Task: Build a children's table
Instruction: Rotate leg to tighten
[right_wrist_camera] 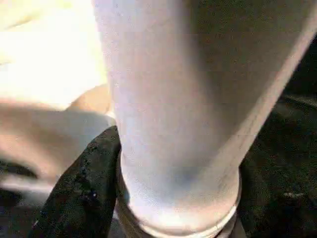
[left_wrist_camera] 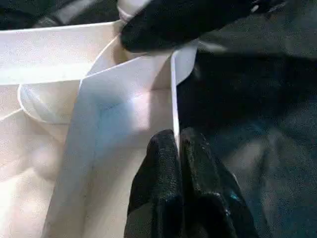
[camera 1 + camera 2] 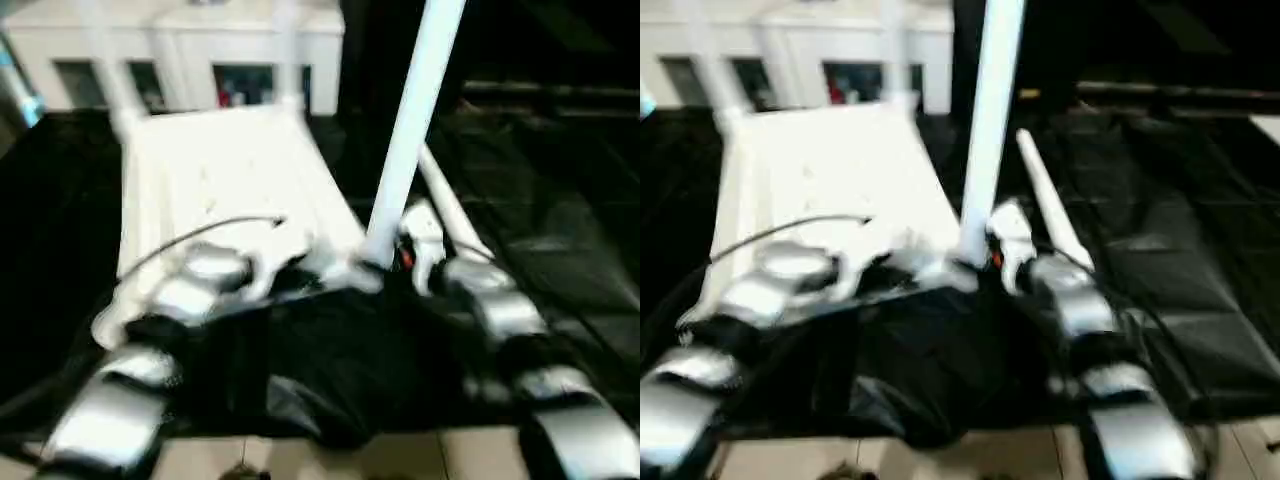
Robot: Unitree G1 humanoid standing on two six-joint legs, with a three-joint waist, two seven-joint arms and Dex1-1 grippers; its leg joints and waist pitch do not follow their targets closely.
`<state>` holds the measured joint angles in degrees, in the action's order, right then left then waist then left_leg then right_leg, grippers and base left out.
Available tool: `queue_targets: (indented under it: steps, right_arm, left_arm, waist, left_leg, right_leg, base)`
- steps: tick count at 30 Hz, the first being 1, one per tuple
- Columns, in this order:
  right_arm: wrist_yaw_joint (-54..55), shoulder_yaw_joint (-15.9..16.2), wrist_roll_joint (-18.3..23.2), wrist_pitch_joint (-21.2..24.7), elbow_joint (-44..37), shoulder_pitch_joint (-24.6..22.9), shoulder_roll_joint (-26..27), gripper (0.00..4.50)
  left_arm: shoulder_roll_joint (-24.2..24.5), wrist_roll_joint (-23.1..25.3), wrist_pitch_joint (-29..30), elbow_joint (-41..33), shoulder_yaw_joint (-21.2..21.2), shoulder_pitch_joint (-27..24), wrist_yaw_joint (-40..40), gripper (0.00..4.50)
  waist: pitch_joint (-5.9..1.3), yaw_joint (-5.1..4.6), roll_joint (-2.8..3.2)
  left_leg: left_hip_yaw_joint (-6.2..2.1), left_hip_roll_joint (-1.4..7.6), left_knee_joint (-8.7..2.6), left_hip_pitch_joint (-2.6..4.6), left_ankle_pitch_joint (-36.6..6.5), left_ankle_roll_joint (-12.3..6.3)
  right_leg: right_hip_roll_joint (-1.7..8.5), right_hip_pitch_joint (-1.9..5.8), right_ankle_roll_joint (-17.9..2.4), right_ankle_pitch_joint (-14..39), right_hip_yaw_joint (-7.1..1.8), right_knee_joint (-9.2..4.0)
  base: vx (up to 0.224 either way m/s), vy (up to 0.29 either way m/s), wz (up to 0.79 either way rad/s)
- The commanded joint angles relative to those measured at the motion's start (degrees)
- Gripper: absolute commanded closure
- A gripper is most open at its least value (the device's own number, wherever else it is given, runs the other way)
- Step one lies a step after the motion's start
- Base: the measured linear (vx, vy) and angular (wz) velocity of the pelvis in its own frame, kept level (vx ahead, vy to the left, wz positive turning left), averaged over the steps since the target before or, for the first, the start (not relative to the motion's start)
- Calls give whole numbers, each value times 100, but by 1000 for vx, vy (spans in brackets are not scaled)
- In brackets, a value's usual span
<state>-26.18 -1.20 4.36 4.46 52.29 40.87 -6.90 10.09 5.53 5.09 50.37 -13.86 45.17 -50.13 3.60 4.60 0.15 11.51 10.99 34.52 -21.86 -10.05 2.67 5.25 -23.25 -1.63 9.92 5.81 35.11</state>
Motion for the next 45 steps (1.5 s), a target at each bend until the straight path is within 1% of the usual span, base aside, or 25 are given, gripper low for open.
queue_targets:
  steps: [1, 3, 6, 7, 8, 9, 11, 12, 13, 14, 15, 16, 17, 19, 21, 22, 24, 26, 27, 32, 37, 39, 41, 44, 45]
  right_arm:
    - [645, -80, 77, 181, 450, 72, 301, 178]
    - [862, -102, 78, 111, 615, 187, 494, 178]
    - [795, -72, 48, -154, 736, 312, 723, 178]
    - [710, -101, 80, -214, 734, 338, 772, 143]
    - [611, -128, 104, -259, 723, 362, 787, 143]
    - [558, -146, 118, -282, 716, 377, 792, 108]
    - [418, -119, 101, -360, 700, 400, 751, 104]
    - [372, -101, 84, -412, 710, 413, 732, 104]
    - [372, -101, 84, -412, 710, 413, 732, 104]
    - [-177, 47, 56, -516, 559, 339, 556, 104]
    - [-393, 104, 44, -549, 494, 303, 481, 104]
    - [-682, 175, 29, -591, 404, 244, 383, 104]
    - [-893, 228, 19, -627, 332, 193, 305, 104]
    - [-1372, 357, -8, -693, 120, 56, 87, 104]
    - [-2136, 494, 54, -620, -255, -146, -290, 104]
    - [-2177, 502, 57, -614, -275, -156, -311, 104]
    - [-2673, 616, 48, -595, -475, -268, -576, 104]
    - [-2950, 656, 71, -560, -595, -325, -715, 104]
    - [-3328, 698, 106, -503, -771, -404, -901, 104]
    - [-3728, 769, 157, -390, -978, -463, -1121, 104]
    - [-3868, 751, 237, -264, -1057, -466, -1119, 129]
    - [-3920, 770, 242, -213, -1095, -484, -1099, 155]
    - [-3941, 786, 234, -190, -1116, -506, -1086, 165]
    - [-3888, 803, 240, -108, -1180, -576, -1048, 173]
    - [-3585, 700, 267, 8, -1090, -567, -958, 175]
  left_arm:
    - [-346, -112, 18, 25, 190, 361, 587, 450]
    - [-499, -95, 64, 145, 206, 472, 813, 450]
    - [-602, -52, -18, 196, 152, 534, 792, 450]
    - [-605, -53, -51, 201, 150, 533, 751, 450]
    - [-576, -56, -87, 171, 143, 502, 674, 450]
    - [-554, -58, -111, 148, 137, 481, 624, 450]
    - [-474, -63, -188, 95, 106, 413, 467, 450]
    - [-443, -68, -227, 94, 90, 393, 411, 450]
    - [-443, -68, -227, 94, 90, 393, 411, 450]
    - [-257, -115, -389, -49, 29, 240, 16, 450]
    - [-188, -129, -449, -105, 9, 184, -130, 450]
    - [-110, -171, -543, -194, -8, 111, -354, 450]
    - [-56, -200, -528, -262, -17, 63, -499, 450]
    - [95, -251, -610, -402, -48, -43, -825, 450]
    - [374, -313, -720, -612, -135, -209, -1360, 450]
    - [389, -315, -729, -621, -140, -217, -1387, 450]
    - [539, -350, -801, -713, -155, -295, -1636, 450]
    - [622, -407, -802, -807, -156, -352, -1816, 450]
    - [744, -496, -753, -980, -154, -446, -2097, 450]
    - [991, -582, -706, -1305, -214, -661, -2583, 450]
    - [1036, -570, -714, -1333, -216, -692, -2627, 450]
    - [1034, -567, -702, -1344, -208, -702, -2626, 450]
    - [1030, -565, -700, -1347, -209, -708, -2614, 450]
    - [995, -565, -645, -1363, -191, -707, -2493, 450]
    - [925, -487, -612, -1258, -155, -633, -2209, 450]
  waist:
    - [-456, -28, 20]
    - [-471, -17, 23]
    - [-473, -2, 13]
    - [-471, -4, 11]
    - [-462, 0, -1]
    - [-459, 3, 4]
    - [-460, 9, 10]
    - [-461, -7, 7]
    - [-468, -7, 12]
    - [-468, -23, -31]
    - [-470, -23, -17]
    - [-471, -33, -31]
    - [-466, -36, -24]
    - [-469, -34, -4]
    - [-466, 3, 0]
    - [-472, 37, 3]
    - [-456, 80, 11]
    - [-449, 91, 18]
    - [-450, 115, 10]
    - [-451, 141, 11]
    - [-449, 147, 6]
    - [-453, 150, 0]
    - [-453, 152, -6]
    - [-454, 158, -11]
    - [-457, 156, -6]
  left_leg:
    - [-138, 242, -400, 136, -1168, -24]
    - [-139, 244, -397, 135, -1044, -80]
    - [-133, 245, -392, 117, -980, -195]
    - [-130, 241, -390, 112, -1004, -214]
    - [-132, 243, -394, 117, -1066, -228]
    - [-132, 245, -396, 122, -1110, -230]
    - [-139, 252, -401, 129, -1160, -230]
    - [-146, 256, -407, 105, -1117, -238]
    - [-143, 261, -405, 117, -1101, -236]
    - [-136, 253, -401, 108, -1043, -272]
    - [-143, 247, -392, 73, -1019, -344]
    - [-135, 249, -386, 69, -996, -384]
    - [-131, 263, -382, 68, -940, -452]
    - [-127, 280, -381, 89, -902, -469]
    - [-118, 300, -375, 87, -904, -504]
    - [-111, 301, -367, 100, -908, -514]
    - [-111, 319, -386, 117, -1046, -445]
    - [-114, 314, -391, 123, -1105, -417]
    - [-121, 320, -399, 128, -1170, -348]
    - [-120, 317, -406, 123, -1136, -288]
    - [-123, 316, -410, 129, -1154, -254]
    - [-125, 313, -408, 124, -1110, -246]
    - [-123, 310, -405, 120, -1098, -242]
    - [-121, 309, -403, 123, -1039, -255]
    - [-122, 311, -403, 122, -1026, -250]
  right_leg:
    - [414, 281, -1150, 1363, -344, -463]
    - [403, 291, -1225, 1071, -337, -434]
    - [408, 313, -1284, 839, -331, -410]
    - [413, 316, -1281, 857, -332, -416]
    - [417, 318, -1264, 969, -329, -429]
    - [424, 318, -1242, 1085, -330, -444]
    - [427, 315, -1224, 1162, -328, -452]
    - [423, 327, -1226, 1085, -329, -433]
    - [420, 320, -1243, 1028, -328, -426]
    - [412, 326, -1284, 913, -329, -417]
    - [429, 363, -1327, 840, -322, -397]
    - [425, 363, -1335, 797, -324, -394]
    - [417, 361, -1362, 712, -320, -380]
    - [413, 335, -1410, 692, -319, -368]
    - [413, 334, -1435, 686, -324, -357]
    - [404, 327, -1432, 684, -323, -347]
    - [415, 304, -1410, 842, -334, -369]
    - [409, 302, -1396, 927, -328, -380]
    - [419, 311, -1354, 1046, -334, -385]
    - [414, 293, -1332, 1049, -343, -384]
    - [411, 284, -1325, 1101, -340, -384]
    - [416, 292, -1308, 1102, -341, -385]
    - [419, 292, -1298, 1105, -341, -383]
    - [413, 287, -1268, 1092, -343, -385]
    - [418, 289, -1282, 1074, -344, -379]
  base:
    - [0, 0, 0]
    - [0, 0, 0]
    - [0, 0, 0]
    - [0, 0, 0]
    - [0, 0, 0]
    - [0, 0, 0]
    - [0, 0, 0]
    - [0, 0, 0]
    - [0, 0, 0]
    - [0, 0, 0]
    - [0, 0, 0]
    - [0, 0, 0]
    - [0, 0, 0]
    - [0, 0, 0]
    - [0, 0, 0]
    - [0, 0, 0]
    - [0, 0, 0]
    - [0, 0, 0]
    - [0, 0, 0]
    - [0, 0, 0]
    - [0, 0, 0]
    - [0, 0, 0]
    - [0, 0, 0]
    - [0, 0, 0]
    - [0, 0, 0]
